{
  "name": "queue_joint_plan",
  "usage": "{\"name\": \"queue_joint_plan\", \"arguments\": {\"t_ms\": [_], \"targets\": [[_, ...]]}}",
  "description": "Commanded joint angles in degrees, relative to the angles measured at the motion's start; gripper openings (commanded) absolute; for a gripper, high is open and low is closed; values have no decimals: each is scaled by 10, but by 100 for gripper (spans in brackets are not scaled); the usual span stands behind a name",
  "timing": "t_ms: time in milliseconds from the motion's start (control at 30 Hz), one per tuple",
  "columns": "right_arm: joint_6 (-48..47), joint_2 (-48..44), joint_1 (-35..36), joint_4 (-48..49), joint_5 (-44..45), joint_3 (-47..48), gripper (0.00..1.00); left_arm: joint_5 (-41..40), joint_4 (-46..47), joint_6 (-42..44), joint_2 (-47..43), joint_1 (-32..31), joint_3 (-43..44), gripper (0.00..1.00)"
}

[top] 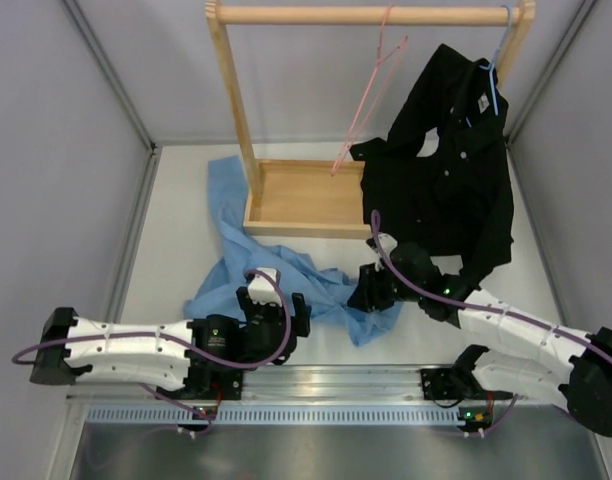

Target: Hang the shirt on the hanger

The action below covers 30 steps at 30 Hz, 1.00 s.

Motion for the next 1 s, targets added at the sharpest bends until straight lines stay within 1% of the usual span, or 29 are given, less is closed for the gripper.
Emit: {"name": "queue_joint_plan", "arguments": {"t_ms": [0,33,67,100,133,167,233,267,333,367,433,467,533,567,633,667,700,733,800,833,900,933,967], "targets": [[28,-14,23,63,79,-33,36,1,-10,-21,-1,2,-5,98],[30,-23,29,77,89,-49,12,2,-10,-22,-6,2,-6,98],[30,-50,38,82,107,-55,3,4,-10,-22,-9,2,-8,98],[26,-70,44,85,115,-61,0,8,-9,-20,-12,2,-9,98],[14,-91,53,90,124,-74,0,18,-9,-15,-21,2,-6,98],[10,-144,74,100,149,-82,0,25,-9,-1,-24,2,-3,98],[-10,-208,99,110,172,-113,0,37,-9,17,-39,2,12,98],[-17,-274,120,118,178,-124,0,48,-9,35,-43,2,19,98],[-33,-340,140,121,173,-160,0,53,-9,54,-51,2,44,98],[-37,-403,157,121,165,-170,0,51,-8,76,-51,2,56,98],[-40,-465,169,116,164,-203,0,51,7,118,-37,2,81,98],[-42,-521,172,111,166,-211,0,51,23,161,-27,2,115,98],[-49,-569,173,90,177,-217,0,48,26,194,14,2,159,98],[-52,-607,173,78,202,-213,0,48,37,231,29,2,197,98],[-73,-630,172,54,220,-188,0,62,62,277,63,4,226,98],[-82,-638,172,47,231,-176,0,70,93,318,71,8,244,98],[-91,-635,172,40,235,-147,0,87,109,335,78,16,251,98],[-110,-628,172,22,236,-130,0,157,124,351,87,45,256,98],[-110,-594,172,12,239,-97,0,255,162,391,94,87,256,98],[-114,-576,173,10,231,-86,0,367,176,402,97,131,252,98],[-117,-537,172,-9,213,-54,0,456,201,444,97,164,239,98],[-117,-526,172,-19,216,-41,0,486,217,455,96,189,226,98],[-120,-511,172,-41,219,-28,0,494,217,466,98,200,223,98]]}}
